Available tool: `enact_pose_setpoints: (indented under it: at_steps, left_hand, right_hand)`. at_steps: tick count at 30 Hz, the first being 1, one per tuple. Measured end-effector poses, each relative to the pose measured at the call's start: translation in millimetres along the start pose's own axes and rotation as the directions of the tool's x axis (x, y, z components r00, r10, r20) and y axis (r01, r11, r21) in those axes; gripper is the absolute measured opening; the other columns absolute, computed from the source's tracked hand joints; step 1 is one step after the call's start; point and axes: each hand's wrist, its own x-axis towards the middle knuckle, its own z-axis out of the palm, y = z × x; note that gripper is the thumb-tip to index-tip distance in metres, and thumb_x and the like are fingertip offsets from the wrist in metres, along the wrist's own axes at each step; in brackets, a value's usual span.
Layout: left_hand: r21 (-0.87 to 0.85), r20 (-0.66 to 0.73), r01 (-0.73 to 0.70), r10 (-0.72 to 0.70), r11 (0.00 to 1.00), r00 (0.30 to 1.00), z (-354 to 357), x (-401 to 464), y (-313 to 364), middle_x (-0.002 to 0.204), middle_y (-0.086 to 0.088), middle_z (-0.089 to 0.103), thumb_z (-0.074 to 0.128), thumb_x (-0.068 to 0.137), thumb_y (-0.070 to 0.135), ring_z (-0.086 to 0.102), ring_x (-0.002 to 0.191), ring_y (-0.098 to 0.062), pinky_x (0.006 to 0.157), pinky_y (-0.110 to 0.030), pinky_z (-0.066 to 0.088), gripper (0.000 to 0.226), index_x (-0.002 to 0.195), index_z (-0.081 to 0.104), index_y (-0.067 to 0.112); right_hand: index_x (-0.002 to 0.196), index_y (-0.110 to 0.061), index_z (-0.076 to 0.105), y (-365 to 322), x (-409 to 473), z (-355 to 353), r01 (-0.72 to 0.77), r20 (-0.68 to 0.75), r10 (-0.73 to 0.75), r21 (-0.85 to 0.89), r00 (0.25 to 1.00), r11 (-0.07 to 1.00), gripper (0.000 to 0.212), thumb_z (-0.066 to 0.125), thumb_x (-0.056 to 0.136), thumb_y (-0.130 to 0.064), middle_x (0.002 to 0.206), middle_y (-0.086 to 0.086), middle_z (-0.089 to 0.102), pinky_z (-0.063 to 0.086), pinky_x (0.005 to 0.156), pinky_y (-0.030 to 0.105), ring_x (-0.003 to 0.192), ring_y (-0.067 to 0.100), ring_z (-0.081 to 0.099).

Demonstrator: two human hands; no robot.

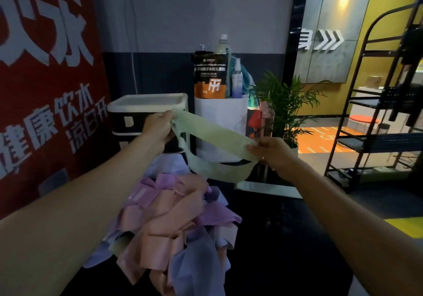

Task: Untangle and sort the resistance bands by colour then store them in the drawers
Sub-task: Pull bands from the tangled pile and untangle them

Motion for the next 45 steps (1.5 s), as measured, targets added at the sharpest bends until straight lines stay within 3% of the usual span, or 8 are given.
enact_pose_setpoints:
  at_steps: [5, 10, 16, 21, 24, 29, 33, 45]
  left_hand:
    - [0.311, 0.212, -0.009, -0.060, 0.950, 0.975, 10.2, -5.4, -25.2, 0.077, -0.008, 0.058, 0.051, 0.091, 0.014, 0.055, 0.070, -0.020, 0.070, -0.032, 0.047, 0.015, 0.078, 0.059, 0.013]
    - [0.690, 0.480, -0.285, -0.127, 0.666, 0.868, 36.4, -24.1, -33.4, 0.086, -0.001, 0.058, 0.062, 0.088, 0.018, 0.052, 0.075, -0.012, 0.060, -0.019, 0.040, 0.011, 0.096, 0.058, 0.012]
    - [0.419, 0.658, -0.284, -0.073, 0.862, 0.749, 87.5, -49.6, -41.7, 0.118, 0.003, 0.053, 0.048, 0.097, 0.027, 0.048, 0.104, -0.007, 0.080, -0.017, 0.038, 0.033, 0.127, 0.050, 0.014]
    - [0.352, 0.732, -0.208, -0.130, 0.913, 0.668, 111.7, -63.2, -59.4, 0.076, 0.002, 0.053, 0.048, 0.096, 0.032, 0.046, 0.067, -0.010, 0.061, -0.019, 0.035, 0.023, 0.098, 0.059, 0.013]
    - [0.287, 0.743, -0.213, -0.077, 0.934, 0.665, 116.2, -61.9, -67.3, 0.082, -0.010, 0.056, 0.055, 0.093, 0.027, 0.047, 0.076, -0.020, 0.071, -0.029, 0.036, 0.019, 0.088, 0.062, 0.010]
    - [0.193, 0.682, -0.170, -0.007, 0.966, 0.731, 128.0, -68.6, -74.0, 0.113, -0.008, 0.063, 0.050, 0.095, 0.011, 0.057, 0.101, -0.011, 0.065, -0.015, 0.039, 0.021, 0.077, 0.057, 0.016]
    - [0.144, 0.702, -0.107, -0.025, 0.984, 0.712, 130.5, -67.7, -78.5, 0.087, 0.003, 0.060, 0.046, 0.096, 0.007, 0.054, 0.078, -0.009, 0.066, -0.014, 0.046, 0.021, 0.085, 0.060, 0.018]
    - [0.227, 0.739, -0.227, -0.016, 0.947, 0.673, 141.2, -65.4, -87.5, 0.107, -0.002, 0.057, 0.059, 0.090, 0.011, 0.053, 0.102, -0.013, 0.086, -0.020, 0.043, 0.027, 0.116, 0.053, 0.015]
  right_hand:
    - [0.084, -0.004, 0.060, -6.2, -4.7, -13.7, -0.019, -0.011, 0.021, 0.176, 1.000, 0.984, 0.014, 0.055, 0.092, -0.013, 0.081, 0.017, 0.053, 0.042, 0.067, 0.036, 0.078, 0.030, 0.050]
    - [0.087, -0.004, 0.062, -14.0, -5.3, -26.8, -0.016, 0.045, 0.008, 0.167, 0.999, 0.986, 0.017, 0.060, 0.083, -0.020, 0.087, 0.021, 0.054, 0.036, 0.069, 0.041, 0.080, 0.032, 0.047]
    - [0.078, -0.007, 0.058, -10.4, -11.4, -32.9, 0.029, 0.183, -0.038, 0.051, 0.982, 0.998, 0.018, 0.050, 0.093, -0.001, 0.073, 0.006, 0.054, 0.043, 0.056, 0.018, 0.062, 0.011, 0.053]
    - [0.085, -0.004, 0.063, -4.6, -17.0, -49.5, 0.075, 0.203, -0.044, -0.150, 0.978, 0.986, 0.008, 0.057, 0.090, -0.003, 0.079, 0.009, 0.056, 0.041, 0.069, 0.027, 0.075, 0.017, 0.050]
    - [0.089, -0.008, 0.064, 1.1, -21.5, -60.0, 0.040, 0.118, -0.011, -0.251, 0.993, 0.967, 0.003, 0.063, 0.087, -0.008, 0.090, 0.011, 0.057, 0.045, 0.072, 0.029, 0.083, 0.020, 0.052]
    - [0.088, -0.006, 0.057, 13.9, -23.6, -64.4, -0.164, -0.027, 0.162, -0.235, 0.986, 0.958, 0.019, 0.063, 0.089, -0.025, 0.083, 0.008, 0.052, 0.046, 0.067, 0.029, 0.077, 0.019, 0.050]
    - [0.098, -0.010, 0.059, 18.4, -27.2, -59.5, -0.378, 0.054, 0.376, 0.047, 0.925, 0.925, 0.026, 0.053, 0.094, -0.035, 0.085, 0.008, 0.061, 0.052, 0.081, 0.033, 0.079, 0.019, 0.060]
    - [0.076, -0.010, 0.065, 11.0, -28.9, -62.4, -0.089, -0.120, 0.074, -0.118, 0.990, 0.989, 0.009, 0.069, 0.081, -0.005, 0.086, 0.012, 0.059, 0.051, 0.086, 0.044, 0.084, 0.023, 0.055]
